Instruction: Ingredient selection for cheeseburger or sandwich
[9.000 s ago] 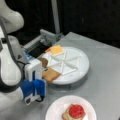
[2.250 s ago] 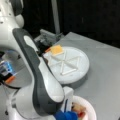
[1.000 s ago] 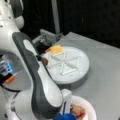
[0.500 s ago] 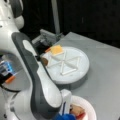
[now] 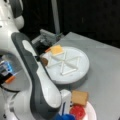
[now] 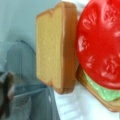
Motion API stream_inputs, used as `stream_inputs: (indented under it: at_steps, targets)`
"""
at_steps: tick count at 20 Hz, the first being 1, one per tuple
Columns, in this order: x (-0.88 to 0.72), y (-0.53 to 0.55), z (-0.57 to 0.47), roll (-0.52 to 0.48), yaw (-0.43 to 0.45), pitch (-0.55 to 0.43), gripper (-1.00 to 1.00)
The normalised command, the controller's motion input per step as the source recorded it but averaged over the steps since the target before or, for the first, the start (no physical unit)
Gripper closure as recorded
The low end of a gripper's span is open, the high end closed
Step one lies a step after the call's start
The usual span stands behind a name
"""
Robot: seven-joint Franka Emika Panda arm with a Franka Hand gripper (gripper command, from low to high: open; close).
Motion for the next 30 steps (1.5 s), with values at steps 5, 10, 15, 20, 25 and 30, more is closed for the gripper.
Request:
stream_inputs:
  at_steps: [5,10,15,20,25,30]
  targets:
    - [0.36,-0.32,-0.07,0.168,0.329,0.046,-1.00]
    - [0.36,-0.31,-0.05,0.180,0.336,0.064,-1.00]
    - [0.35,-0.29,0.03,0.160,0.331,0.107,-1.00]
    - [0.35,-0.25,0.12,0.096,0.296,0.172,-1.00]
    - [0.33,-0.16,0.26,0.001,0.239,0.251,-1.00]
    - [0.27,0.00,0.39,-0.126,0.173,0.300,-1.00]
